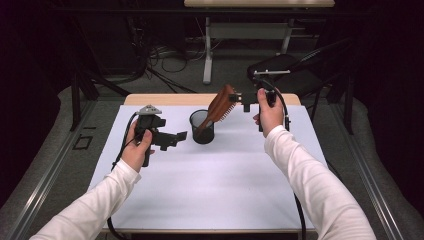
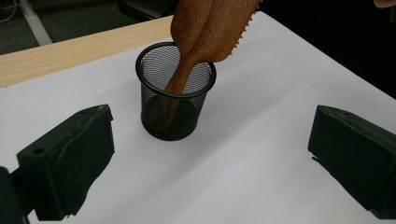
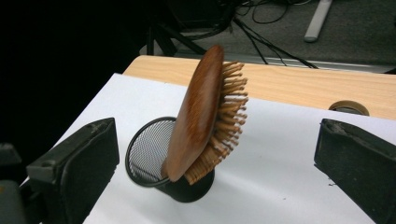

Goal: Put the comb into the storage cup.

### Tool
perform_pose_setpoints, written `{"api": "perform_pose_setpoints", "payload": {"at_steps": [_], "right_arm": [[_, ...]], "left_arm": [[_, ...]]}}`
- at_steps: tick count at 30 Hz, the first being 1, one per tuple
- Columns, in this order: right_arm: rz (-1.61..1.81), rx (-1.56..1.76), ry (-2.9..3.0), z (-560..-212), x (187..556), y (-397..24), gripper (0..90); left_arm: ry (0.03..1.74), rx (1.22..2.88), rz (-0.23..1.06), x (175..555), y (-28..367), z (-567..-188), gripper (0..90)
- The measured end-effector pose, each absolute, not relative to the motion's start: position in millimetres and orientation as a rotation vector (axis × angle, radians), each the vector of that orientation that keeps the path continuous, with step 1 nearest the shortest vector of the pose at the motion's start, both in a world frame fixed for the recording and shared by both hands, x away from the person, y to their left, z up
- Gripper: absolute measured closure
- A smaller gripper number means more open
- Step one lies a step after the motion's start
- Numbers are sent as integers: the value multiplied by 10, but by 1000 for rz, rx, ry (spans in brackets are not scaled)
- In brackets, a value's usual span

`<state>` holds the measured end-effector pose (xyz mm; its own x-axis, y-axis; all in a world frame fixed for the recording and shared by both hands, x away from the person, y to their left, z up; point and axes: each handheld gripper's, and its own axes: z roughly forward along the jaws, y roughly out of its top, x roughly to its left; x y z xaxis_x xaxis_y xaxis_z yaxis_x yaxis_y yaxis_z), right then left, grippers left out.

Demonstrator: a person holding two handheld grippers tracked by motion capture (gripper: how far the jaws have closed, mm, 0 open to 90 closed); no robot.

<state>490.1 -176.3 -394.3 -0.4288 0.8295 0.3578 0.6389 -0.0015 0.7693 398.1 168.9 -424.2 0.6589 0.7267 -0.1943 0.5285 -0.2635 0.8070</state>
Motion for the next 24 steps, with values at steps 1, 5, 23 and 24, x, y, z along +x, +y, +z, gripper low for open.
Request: {"api": "perform_pose_setpoints", "payload": {"at_steps": [1, 5, 23, 24], "right_arm": [[1398, 1543, 2072, -3945, 4872, -1762, 0], [1398, 1506, 2098, -3963, 4802, -1787, 0], [1413, 1381, 2148, -3988, 4387, -2046, 4], [1418, 1380, 2147, -3984, 4376, -2061, 3]], "left_arm": [[983, 1941, 268, 3981, 1694, -4241, 5], [993, 1935, 270, 3979, 1731, -4232, 4], [999, 1927, 308, 3960, 1858, -4124, 5], [1001, 1924, 311, 3958, 1861, -4122, 5]]}}
